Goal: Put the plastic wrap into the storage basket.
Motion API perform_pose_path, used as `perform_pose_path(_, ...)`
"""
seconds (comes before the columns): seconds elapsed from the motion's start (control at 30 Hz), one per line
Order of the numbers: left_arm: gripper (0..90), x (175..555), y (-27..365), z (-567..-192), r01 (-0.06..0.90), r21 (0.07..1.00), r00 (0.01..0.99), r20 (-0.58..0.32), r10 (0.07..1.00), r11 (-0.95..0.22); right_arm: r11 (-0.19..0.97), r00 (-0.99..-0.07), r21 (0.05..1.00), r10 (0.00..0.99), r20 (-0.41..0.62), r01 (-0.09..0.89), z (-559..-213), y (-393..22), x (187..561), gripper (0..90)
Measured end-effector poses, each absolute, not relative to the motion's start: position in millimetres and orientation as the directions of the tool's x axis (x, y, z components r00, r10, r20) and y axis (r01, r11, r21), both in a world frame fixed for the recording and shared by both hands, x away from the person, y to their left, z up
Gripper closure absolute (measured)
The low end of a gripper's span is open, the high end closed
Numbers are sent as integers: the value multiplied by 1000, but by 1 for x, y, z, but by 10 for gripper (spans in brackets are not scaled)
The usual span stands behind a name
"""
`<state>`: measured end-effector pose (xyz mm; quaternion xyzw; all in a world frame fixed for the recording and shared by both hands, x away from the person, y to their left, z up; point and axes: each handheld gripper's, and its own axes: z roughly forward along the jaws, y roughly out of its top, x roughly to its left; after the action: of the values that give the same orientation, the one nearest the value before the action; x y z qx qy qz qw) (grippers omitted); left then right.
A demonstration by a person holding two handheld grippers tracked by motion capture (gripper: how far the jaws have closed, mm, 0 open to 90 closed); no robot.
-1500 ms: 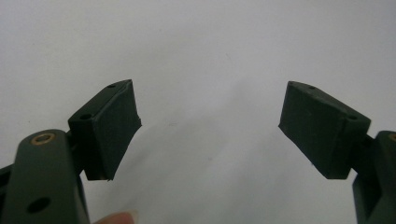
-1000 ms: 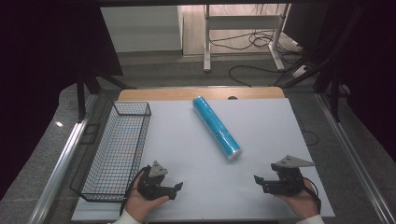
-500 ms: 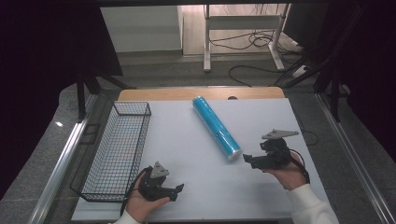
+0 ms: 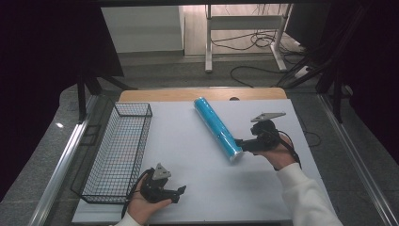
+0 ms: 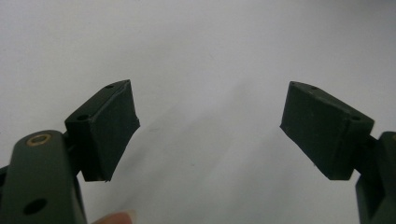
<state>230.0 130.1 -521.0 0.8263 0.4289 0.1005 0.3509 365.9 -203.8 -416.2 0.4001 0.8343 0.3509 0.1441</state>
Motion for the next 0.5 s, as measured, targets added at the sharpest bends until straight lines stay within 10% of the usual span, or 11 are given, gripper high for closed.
perform_pose_path(0.5, 182, 230, 130, -521, 632, 666, 620, -128, 774, -396, 479, -630, 624, 776, 28, 618, -428, -162, 411, 221)
